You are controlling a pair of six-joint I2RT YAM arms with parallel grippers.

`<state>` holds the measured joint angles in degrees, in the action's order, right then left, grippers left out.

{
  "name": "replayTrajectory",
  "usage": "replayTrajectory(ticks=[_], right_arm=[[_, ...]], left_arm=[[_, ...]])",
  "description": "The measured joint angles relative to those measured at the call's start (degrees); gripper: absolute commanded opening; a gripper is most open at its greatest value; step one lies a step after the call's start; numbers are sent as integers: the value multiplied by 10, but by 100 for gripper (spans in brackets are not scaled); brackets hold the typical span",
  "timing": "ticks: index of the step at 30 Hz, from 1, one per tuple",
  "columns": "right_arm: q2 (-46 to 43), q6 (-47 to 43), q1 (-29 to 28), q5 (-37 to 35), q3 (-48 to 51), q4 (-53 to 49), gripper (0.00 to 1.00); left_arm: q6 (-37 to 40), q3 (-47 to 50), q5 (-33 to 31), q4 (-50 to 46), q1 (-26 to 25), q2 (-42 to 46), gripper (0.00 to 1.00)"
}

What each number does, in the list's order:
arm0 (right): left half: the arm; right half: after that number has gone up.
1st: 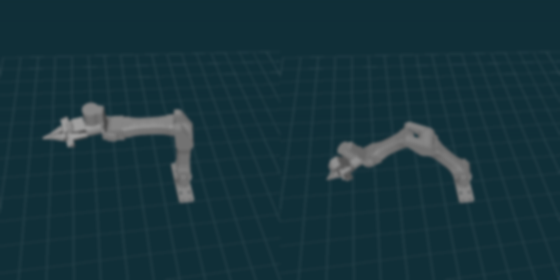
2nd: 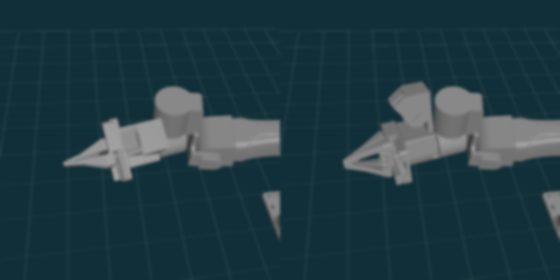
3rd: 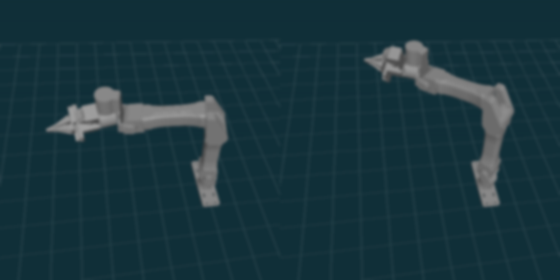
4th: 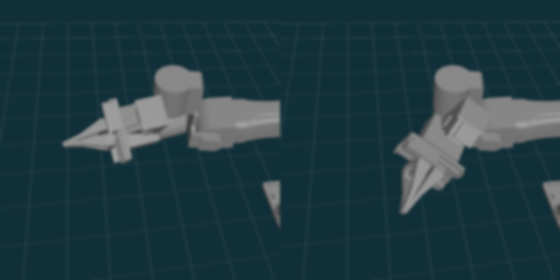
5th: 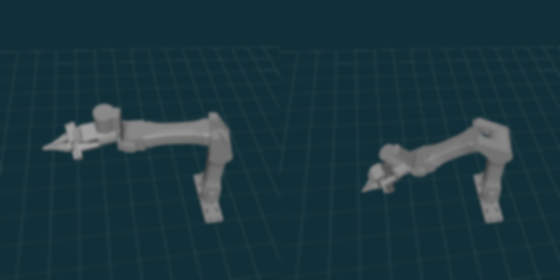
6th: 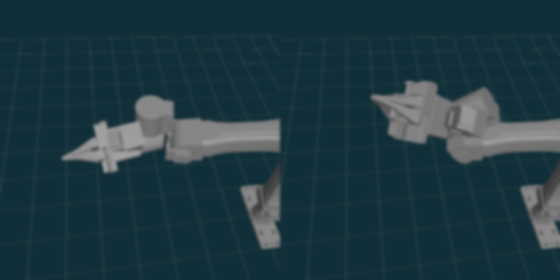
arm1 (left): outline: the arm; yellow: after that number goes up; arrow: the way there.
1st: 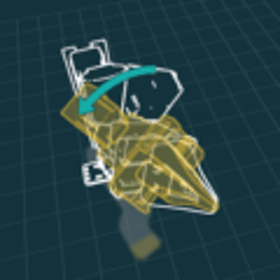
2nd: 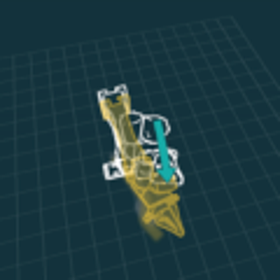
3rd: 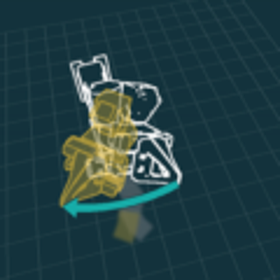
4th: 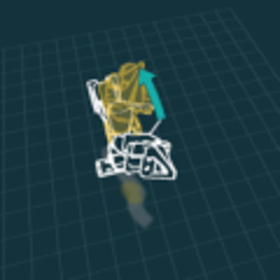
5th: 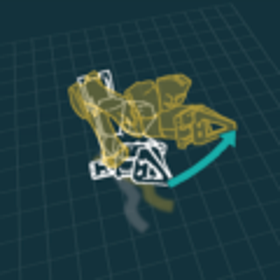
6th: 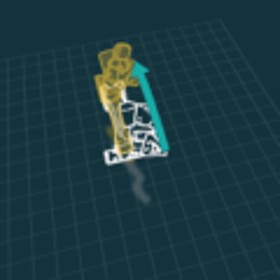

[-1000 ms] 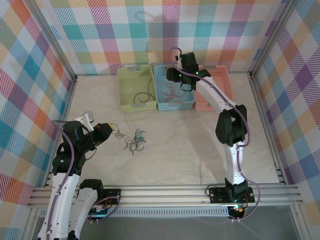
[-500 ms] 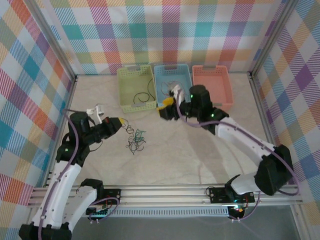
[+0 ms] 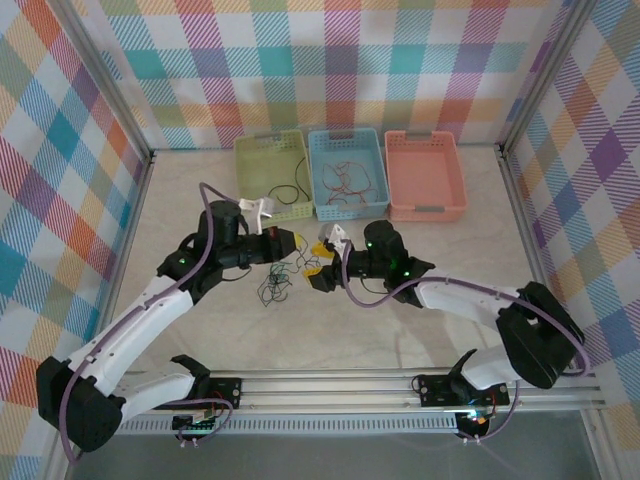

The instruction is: Untangle the cables

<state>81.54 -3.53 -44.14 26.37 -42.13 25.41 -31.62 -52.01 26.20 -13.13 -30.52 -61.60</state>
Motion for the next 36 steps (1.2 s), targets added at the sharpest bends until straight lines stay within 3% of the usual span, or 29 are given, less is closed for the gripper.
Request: replayTrajectory(ticks=[9,20,30,34,36], right_arm=[[83,-3,-21,-33,17,120,68],[100,-6,-36,-99,26,150,70],[124,-41,-54,-94,3,171,69],[143,-59,-62,-95,-29,165,58],[152,-67,-62,-99,-46,162,49]], left_arm=[[17,25,-37,19,-17,-21,0],[21,75,-165,18,-22,77,0],[21,84,-211,12,-24,97,0],[21,84,-214,12,-24,97,0],[21,84,-214,12,-24,97,0]])
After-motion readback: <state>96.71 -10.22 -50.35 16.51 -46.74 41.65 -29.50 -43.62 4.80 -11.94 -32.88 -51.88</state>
